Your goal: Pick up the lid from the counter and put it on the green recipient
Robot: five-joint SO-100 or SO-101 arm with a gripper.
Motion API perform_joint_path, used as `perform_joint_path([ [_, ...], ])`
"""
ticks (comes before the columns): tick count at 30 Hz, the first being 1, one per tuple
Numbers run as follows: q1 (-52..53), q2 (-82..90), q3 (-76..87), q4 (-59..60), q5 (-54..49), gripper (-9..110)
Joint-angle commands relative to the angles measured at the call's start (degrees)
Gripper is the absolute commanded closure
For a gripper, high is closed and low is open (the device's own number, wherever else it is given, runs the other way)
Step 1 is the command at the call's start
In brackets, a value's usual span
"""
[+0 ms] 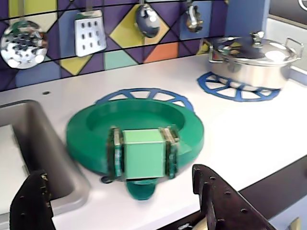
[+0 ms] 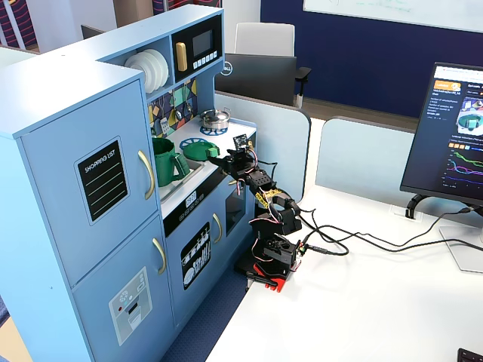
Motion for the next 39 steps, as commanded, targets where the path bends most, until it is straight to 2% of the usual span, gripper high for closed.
perform_joint_path([
  [1, 1.41, -4.75, -5.27, -3.78, -0.35, 68],
  [16, 0.97, -24.87, -19.95, -6.94, 3.34, 72],
  [29, -1.85, -31.90, -24.61, -7.56, 3.25, 76],
  [30, -2.02, -32.08, -24.70, -7.56, 3.08, 79],
  [33, -2.46, -32.34, -24.35, -8.00, 1.23, 100],
  [39, -2.55, -32.34, -25.40, -9.76, 2.55, 101],
])
